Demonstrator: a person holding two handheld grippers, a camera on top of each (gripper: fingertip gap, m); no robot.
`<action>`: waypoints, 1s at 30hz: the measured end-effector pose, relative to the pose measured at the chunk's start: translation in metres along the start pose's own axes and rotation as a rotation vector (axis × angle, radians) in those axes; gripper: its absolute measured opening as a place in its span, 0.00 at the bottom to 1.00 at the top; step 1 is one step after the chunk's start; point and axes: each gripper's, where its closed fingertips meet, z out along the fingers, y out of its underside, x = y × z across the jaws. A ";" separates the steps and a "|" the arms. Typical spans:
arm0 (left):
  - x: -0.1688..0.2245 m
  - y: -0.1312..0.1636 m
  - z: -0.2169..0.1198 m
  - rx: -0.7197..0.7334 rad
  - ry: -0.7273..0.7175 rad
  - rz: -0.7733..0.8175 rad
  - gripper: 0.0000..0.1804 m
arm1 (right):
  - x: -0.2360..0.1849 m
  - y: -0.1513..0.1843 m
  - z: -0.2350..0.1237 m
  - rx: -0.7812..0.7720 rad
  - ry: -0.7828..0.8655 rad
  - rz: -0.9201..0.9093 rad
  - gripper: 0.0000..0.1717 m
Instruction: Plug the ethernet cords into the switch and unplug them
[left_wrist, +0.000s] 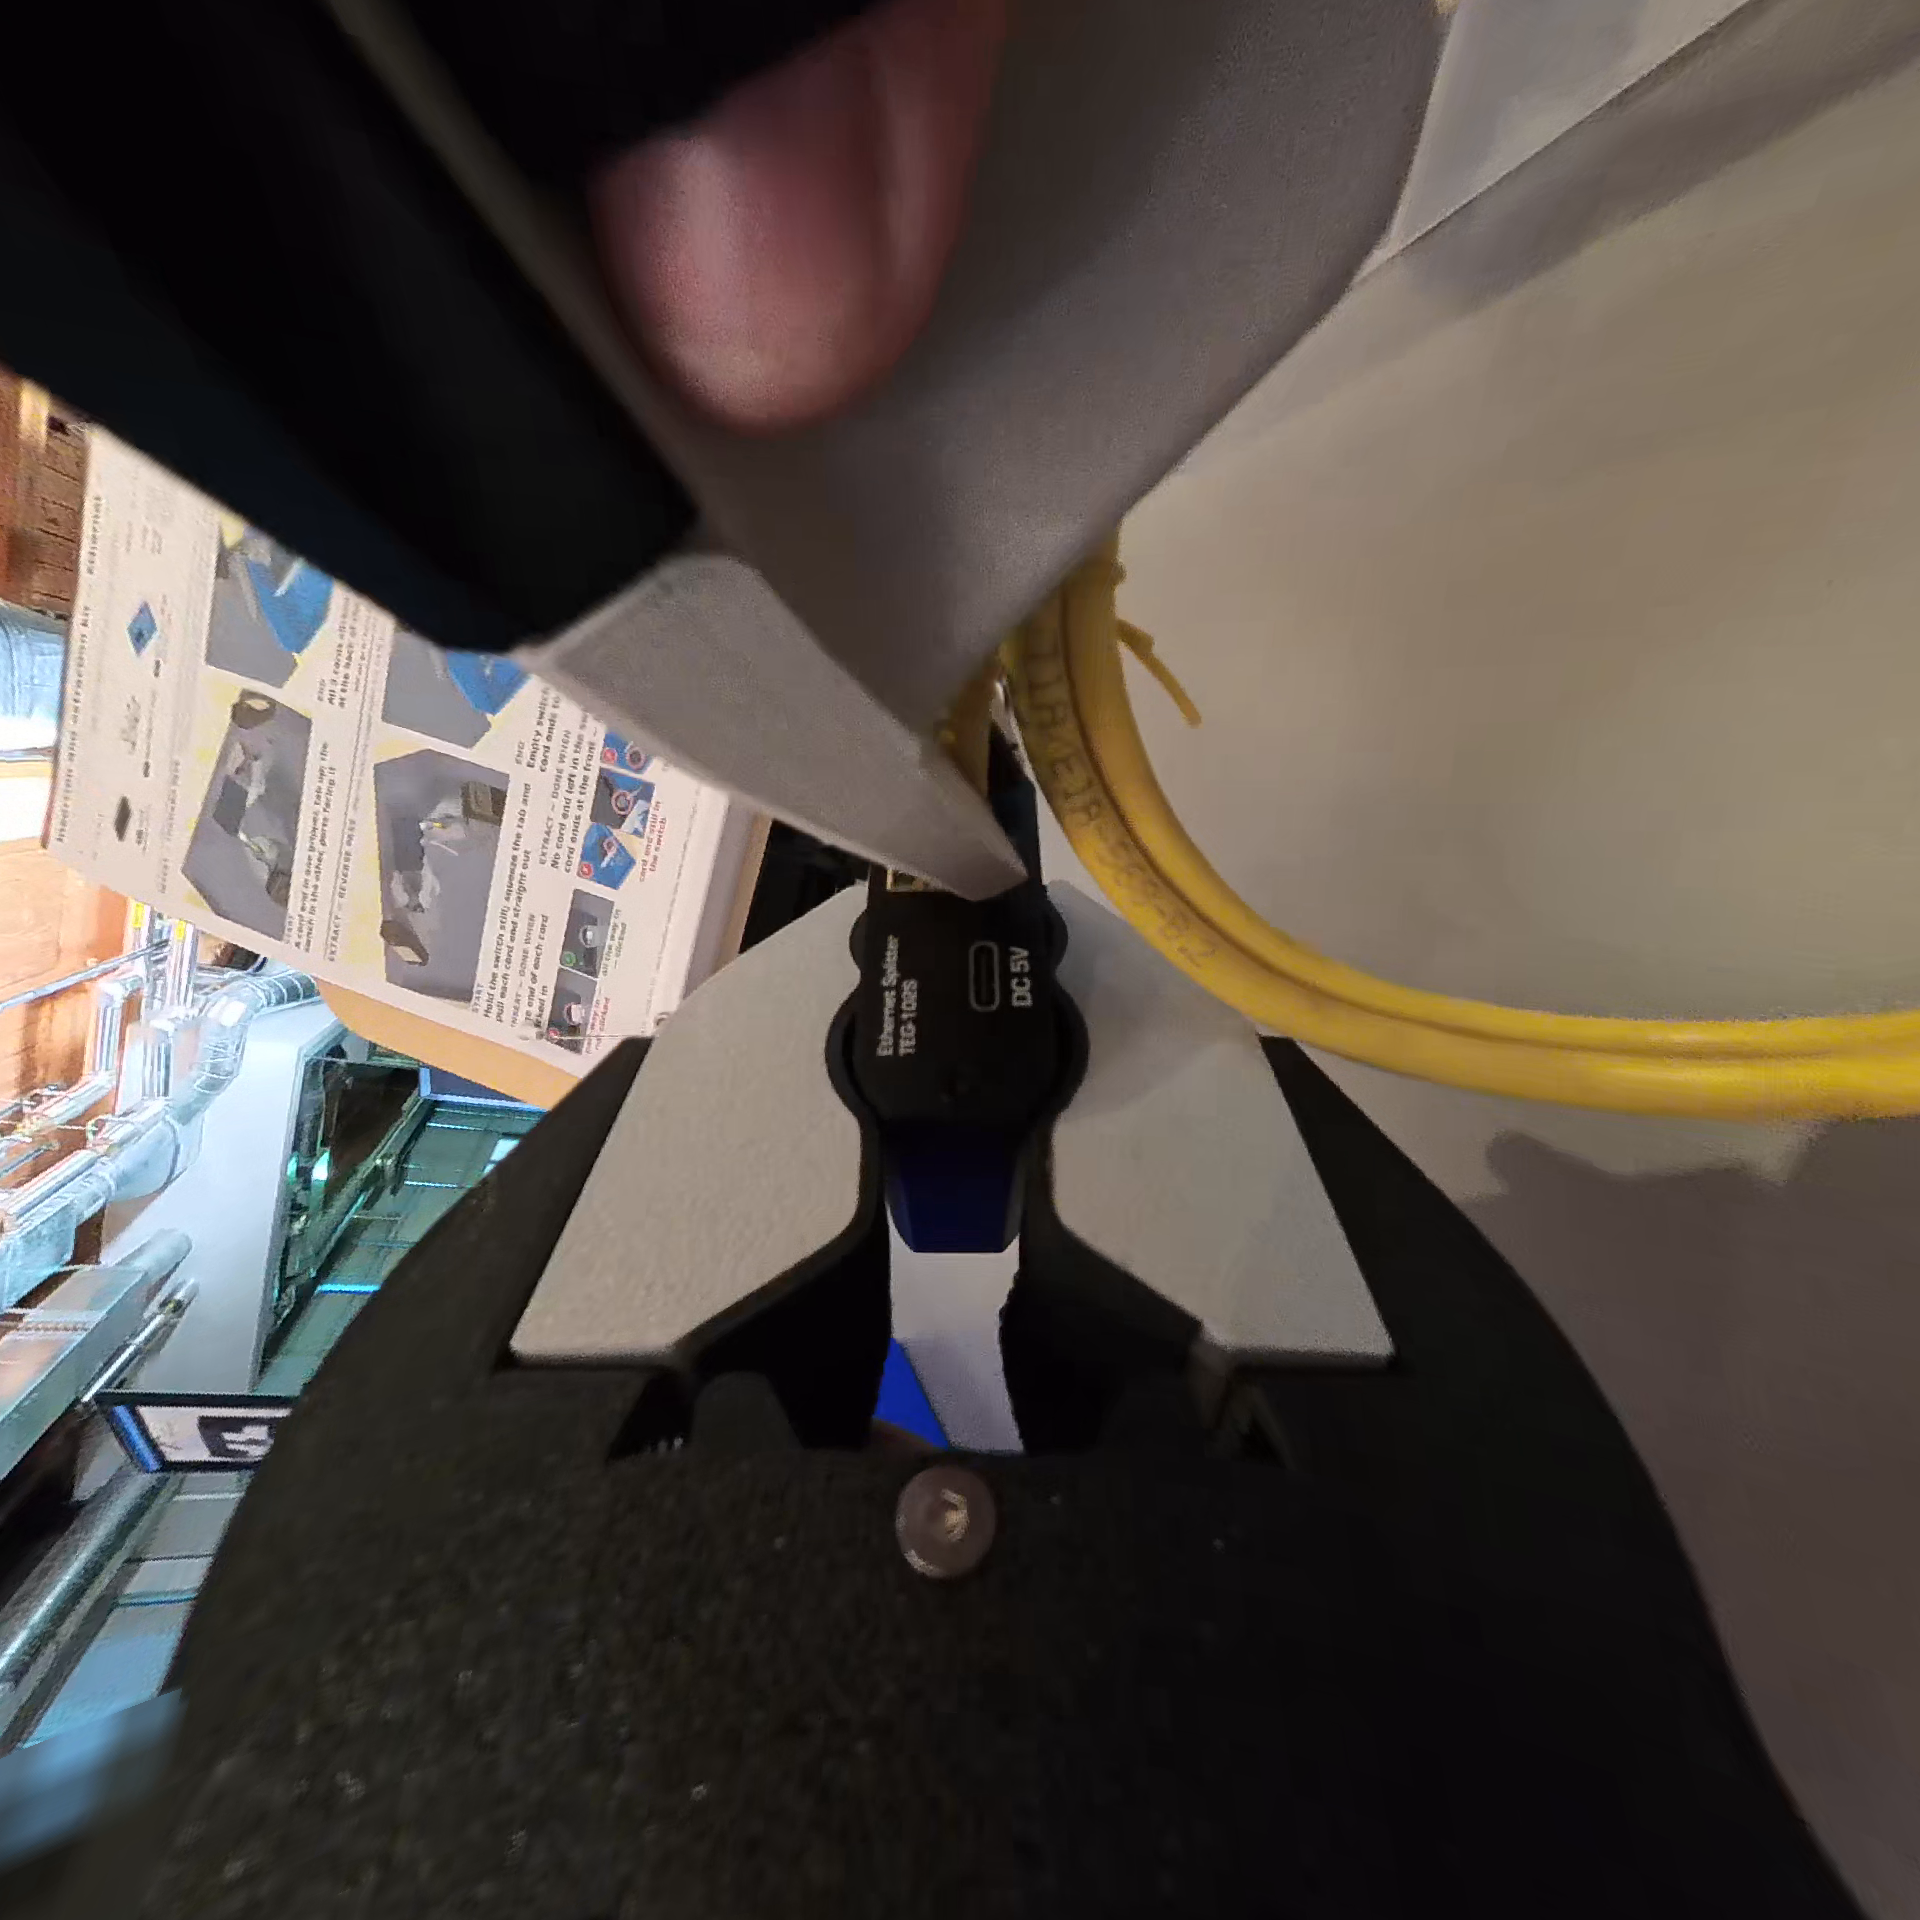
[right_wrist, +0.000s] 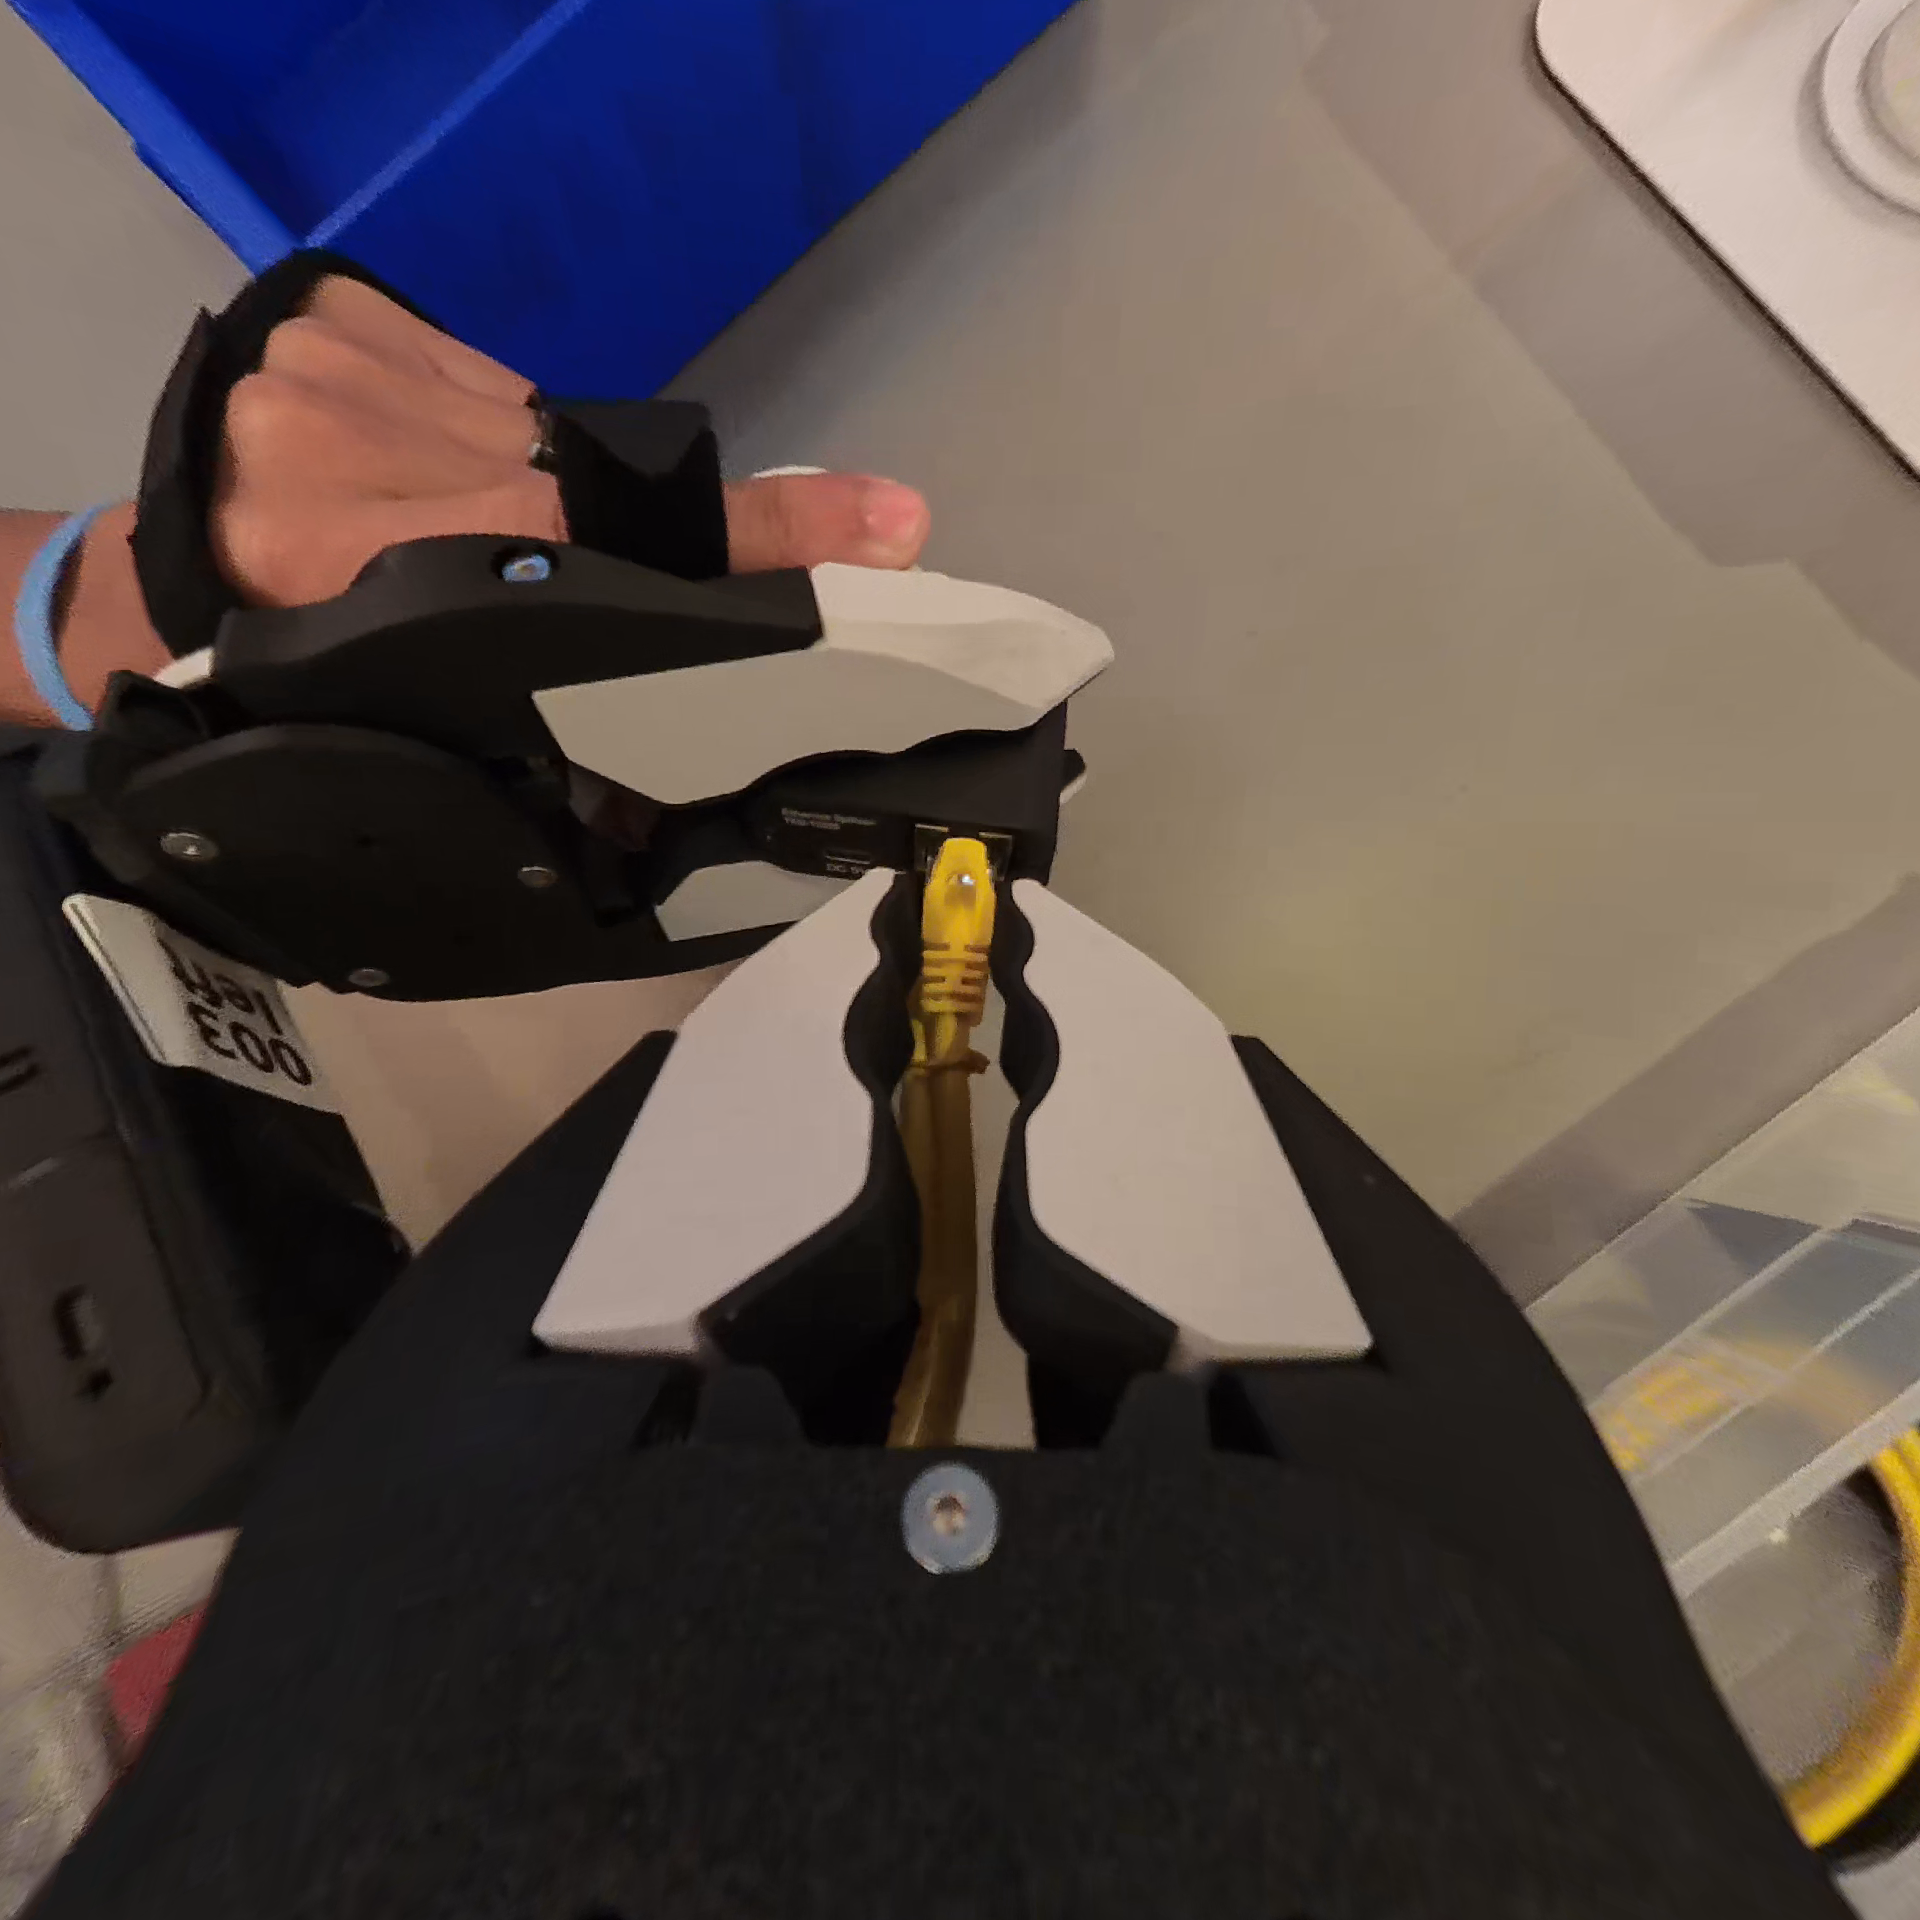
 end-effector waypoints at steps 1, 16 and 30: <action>0.001 -0.001 -0.001 0.000 0.004 -0.010 0.14 | -0.001 0.001 -0.001 -0.002 -0.014 0.008 0.07; -0.004 -0.060 -0.065 0.518 0.453 -0.517 0.14 | -0.041 -0.022 -0.082 0.617 -0.342 -0.676 0.18; 0.008 -0.065 -0.072 0.535 0.569 -0.546 0.14 | -0.060 -0.015 -0.062 0.738 -0.521 -0.790 0.11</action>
